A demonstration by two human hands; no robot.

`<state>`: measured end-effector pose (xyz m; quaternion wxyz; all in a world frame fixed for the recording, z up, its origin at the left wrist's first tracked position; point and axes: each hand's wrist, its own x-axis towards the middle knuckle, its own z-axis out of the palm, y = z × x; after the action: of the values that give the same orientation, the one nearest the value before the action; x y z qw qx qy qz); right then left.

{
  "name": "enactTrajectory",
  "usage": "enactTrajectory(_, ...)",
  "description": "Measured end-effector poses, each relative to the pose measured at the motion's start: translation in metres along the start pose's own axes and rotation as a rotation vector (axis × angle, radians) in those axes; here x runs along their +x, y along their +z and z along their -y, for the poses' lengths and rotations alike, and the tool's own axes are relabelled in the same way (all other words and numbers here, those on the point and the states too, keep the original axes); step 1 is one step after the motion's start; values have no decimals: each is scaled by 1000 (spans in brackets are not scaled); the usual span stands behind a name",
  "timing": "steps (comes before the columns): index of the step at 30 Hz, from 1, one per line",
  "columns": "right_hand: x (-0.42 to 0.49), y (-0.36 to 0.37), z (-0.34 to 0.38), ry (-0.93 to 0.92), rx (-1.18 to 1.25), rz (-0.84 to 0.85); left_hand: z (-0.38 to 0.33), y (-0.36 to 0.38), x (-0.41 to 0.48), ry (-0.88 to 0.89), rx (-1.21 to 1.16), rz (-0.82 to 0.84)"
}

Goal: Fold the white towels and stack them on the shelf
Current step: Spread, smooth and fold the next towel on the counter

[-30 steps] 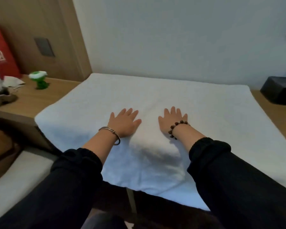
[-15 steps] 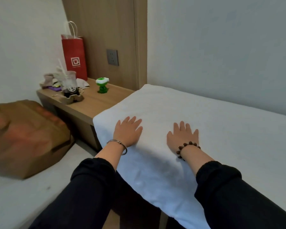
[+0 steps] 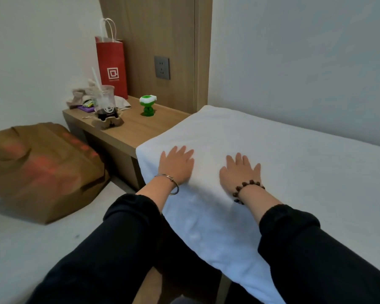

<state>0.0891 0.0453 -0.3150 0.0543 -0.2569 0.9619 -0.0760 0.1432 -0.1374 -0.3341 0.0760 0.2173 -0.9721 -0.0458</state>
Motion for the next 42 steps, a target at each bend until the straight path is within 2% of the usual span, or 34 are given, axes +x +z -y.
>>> enactTrajectory(2, 1, 2, -6, -15, -9, 3, 21, 7, -4, -172, -124, -86)
enactTrajectory(6, 6, 3, -1, 43, -13, -8, 47, 20, -8, -609, -862, -396)
enactTrajectory(8, 7, 4, 1, 49, -19, -14, 56, 25, -3, -765, -1247, -432)
enactTrajectory(10, 8, 3, 0, 47, -22, -16, 69, 26, -1, -795, -1451, -370)
enactTrajectory(18, 8, 5, 0, 41, -25, -44, 122, 29, -3, -671, -1418, -172)
enactTrajectory(21, 7, 5, 0, 44, -29, -51, 131, 31, -8, -686, -1195, -100)
enactTrajectory(24, 7, 4, 1, 45, -26, -52, 135, 30, -19, -659, -924, 114)
enactTrajectory(27, 8, 5, -1, 49, -20, -40, 134, 21, -25, -604, -848, 207)
enactTrajectory(33, 8, 5, 1, 69, -17, 1, 104, -41, -34, -485, -806, 254)
enactTrajectory(37, 9, -3, -1, 56, 34, 73, 43, -115, -50, -246, -842, 290)
enactTrajectory(39, 18, -13, -5, 66, 348, 111, 4, -146, -54, -130, -1013, 314)
enactTrajectory(41, 18, -38, -29, 131, 907, 183, -47, -166, -62, -8, -1197, 378)
enactTrajectory(42, 16, -53, -50, 193, 1231, 167, -75, -171, -67, 61, -1243, 430)
